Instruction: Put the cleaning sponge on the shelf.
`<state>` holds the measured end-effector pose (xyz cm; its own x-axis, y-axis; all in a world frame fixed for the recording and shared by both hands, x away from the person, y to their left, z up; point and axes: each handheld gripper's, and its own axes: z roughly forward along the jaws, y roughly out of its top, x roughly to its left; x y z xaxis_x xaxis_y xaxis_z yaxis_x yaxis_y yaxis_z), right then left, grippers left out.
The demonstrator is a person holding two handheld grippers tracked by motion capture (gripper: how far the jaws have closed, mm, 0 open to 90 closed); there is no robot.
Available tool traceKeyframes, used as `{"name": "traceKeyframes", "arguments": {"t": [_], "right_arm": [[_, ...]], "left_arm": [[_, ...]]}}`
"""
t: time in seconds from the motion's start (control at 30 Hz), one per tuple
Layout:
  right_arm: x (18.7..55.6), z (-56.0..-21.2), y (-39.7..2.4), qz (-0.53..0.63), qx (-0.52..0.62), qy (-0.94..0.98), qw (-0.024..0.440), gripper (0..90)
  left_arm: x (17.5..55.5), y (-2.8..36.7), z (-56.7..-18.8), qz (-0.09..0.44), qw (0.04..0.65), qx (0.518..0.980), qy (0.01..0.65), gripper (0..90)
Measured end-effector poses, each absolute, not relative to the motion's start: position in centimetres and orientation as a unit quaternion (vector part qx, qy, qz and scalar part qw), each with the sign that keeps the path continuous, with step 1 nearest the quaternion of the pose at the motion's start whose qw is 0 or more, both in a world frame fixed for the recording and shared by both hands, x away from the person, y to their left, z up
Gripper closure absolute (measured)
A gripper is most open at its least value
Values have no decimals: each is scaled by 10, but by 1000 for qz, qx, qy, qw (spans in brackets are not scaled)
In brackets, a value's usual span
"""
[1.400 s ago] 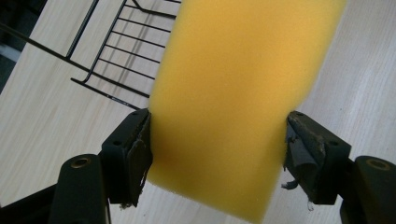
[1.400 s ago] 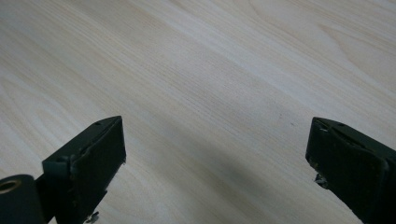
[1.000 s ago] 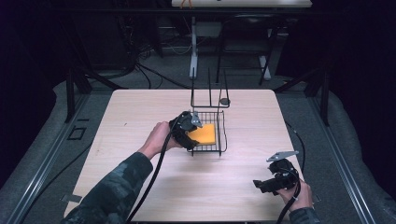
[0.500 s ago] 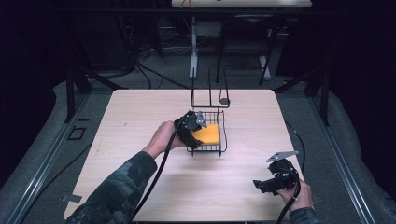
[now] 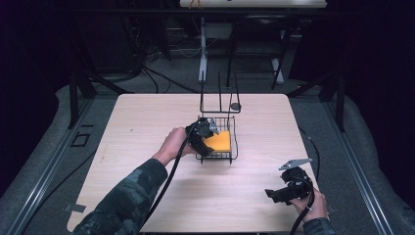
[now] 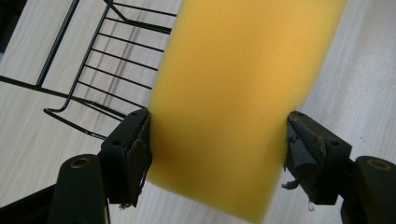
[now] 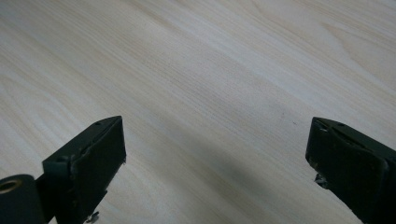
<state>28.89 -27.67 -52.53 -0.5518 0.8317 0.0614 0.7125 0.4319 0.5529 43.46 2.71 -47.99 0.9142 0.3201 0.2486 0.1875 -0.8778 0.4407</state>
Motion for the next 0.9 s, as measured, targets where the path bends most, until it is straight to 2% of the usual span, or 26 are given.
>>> {"name": "traceKeyframes", "arguments": {"t": [0.9], "right_arm": [[288,-526,-278,267,460,840,109,44]], "left_arm": [[445,15,-496,130,185,964,138,285]]}}
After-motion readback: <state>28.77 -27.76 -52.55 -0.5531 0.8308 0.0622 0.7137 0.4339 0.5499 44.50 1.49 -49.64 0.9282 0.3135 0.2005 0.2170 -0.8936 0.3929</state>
